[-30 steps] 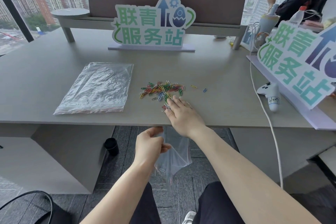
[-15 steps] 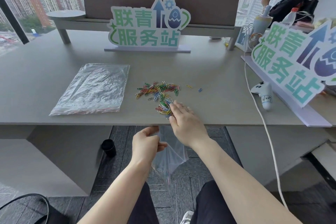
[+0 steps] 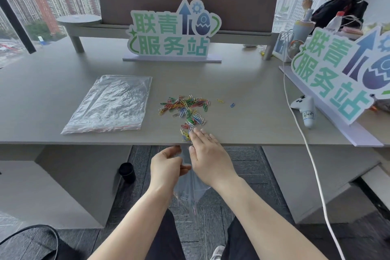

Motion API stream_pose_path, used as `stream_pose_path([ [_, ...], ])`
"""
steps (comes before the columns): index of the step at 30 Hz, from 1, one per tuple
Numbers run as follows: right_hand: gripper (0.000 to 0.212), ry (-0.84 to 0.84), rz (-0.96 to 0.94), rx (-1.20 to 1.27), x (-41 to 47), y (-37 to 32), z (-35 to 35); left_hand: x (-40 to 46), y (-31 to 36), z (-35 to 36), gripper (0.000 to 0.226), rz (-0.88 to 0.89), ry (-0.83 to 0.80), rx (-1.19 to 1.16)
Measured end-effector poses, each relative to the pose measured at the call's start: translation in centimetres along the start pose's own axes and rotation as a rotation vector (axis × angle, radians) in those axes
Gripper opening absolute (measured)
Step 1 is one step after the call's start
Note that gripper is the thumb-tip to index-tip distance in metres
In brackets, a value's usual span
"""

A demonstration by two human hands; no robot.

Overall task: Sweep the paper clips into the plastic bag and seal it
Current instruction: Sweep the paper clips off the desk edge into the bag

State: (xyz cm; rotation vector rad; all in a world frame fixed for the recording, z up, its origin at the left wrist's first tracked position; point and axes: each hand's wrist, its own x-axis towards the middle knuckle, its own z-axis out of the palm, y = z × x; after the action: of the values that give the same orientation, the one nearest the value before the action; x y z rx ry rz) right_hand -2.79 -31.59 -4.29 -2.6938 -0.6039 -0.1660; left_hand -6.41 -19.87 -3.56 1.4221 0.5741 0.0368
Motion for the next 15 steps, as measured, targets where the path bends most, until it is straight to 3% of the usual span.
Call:
stream_pose_path([
  [6, 0.048, 0.143, 0.098, 0.331, 1.1, 0.9, -1.3, -0.2, 0.1, -0.4, 0.051, 0.013, -0.009, 0.012],
  [15, 0.051, -0.175, 0.062, 0.139, 7.2, 2.8, -2.0, -0.3, 0.3, -0.8, 0.052, -0.001, 0.001, 0.002],
])
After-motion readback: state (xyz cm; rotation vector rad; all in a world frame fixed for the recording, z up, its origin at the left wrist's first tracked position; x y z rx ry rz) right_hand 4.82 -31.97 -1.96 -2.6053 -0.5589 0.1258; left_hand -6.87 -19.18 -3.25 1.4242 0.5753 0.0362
